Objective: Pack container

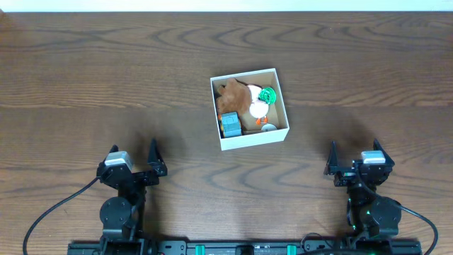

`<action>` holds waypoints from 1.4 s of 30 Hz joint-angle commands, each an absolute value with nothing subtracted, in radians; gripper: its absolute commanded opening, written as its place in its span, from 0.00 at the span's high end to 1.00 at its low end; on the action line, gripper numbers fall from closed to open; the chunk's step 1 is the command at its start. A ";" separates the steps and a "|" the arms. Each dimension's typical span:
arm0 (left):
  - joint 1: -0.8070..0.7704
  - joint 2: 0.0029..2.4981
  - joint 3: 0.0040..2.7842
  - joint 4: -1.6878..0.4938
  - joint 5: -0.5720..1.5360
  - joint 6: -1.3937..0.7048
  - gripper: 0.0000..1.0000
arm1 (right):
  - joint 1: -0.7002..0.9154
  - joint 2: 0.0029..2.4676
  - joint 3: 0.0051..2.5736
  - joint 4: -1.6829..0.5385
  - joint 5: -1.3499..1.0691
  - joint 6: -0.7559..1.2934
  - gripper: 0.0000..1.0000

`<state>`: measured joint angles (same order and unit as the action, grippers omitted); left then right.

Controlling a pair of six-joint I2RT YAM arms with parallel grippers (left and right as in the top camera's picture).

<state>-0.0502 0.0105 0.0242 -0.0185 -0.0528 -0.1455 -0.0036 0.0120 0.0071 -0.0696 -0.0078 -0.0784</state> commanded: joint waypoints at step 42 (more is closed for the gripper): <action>-0.038 0.006 0.004 -0.066 -0.061 -0.083 0.02 | -0.012 0.006 0.006 -0.074 -0.004 -0.091 0.01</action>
<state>-0.0425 0.0101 0.0246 -0.0284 -0.0547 -0.0998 -0.0036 0.0120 0.0071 -0.0692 -0.0078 -0.0784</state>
